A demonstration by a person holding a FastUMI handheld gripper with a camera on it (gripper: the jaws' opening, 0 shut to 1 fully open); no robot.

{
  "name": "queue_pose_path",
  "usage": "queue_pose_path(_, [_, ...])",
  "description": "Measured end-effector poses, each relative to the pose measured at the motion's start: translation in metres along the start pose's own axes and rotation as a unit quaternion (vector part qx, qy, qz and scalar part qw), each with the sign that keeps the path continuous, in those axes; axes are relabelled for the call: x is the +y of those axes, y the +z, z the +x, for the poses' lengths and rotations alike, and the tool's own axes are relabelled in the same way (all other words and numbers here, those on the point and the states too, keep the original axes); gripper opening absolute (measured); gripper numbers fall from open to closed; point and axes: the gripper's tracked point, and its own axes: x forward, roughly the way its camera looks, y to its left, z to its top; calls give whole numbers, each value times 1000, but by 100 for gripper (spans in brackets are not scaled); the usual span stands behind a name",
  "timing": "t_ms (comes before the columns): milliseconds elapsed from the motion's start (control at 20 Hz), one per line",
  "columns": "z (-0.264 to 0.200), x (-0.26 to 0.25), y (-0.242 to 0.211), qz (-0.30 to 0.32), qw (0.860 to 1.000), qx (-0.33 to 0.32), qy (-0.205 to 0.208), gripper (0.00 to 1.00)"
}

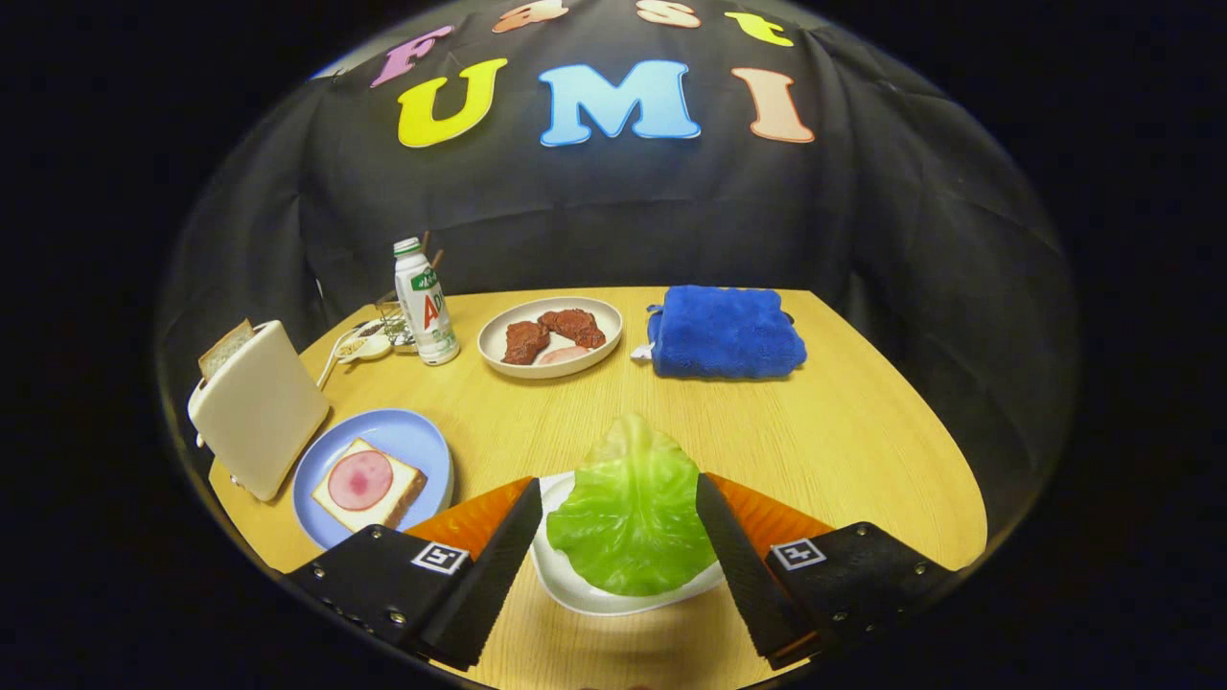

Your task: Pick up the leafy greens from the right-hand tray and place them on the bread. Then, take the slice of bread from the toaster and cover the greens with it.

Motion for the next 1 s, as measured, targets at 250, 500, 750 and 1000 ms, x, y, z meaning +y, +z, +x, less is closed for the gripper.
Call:
queue_pose_path(250, [32, 1, -24, 22, 997, 72, -4, 99])
queue_pose_path(500, [54, -5, -40, 10, 995, 100, -18, 88])
queue_pose_path(750, [50, 0, -37, 23, 995, 101, -3, 9])
queue_pose_path(1000, [18, 25, 2, 4, 999, 36, 20, 9])
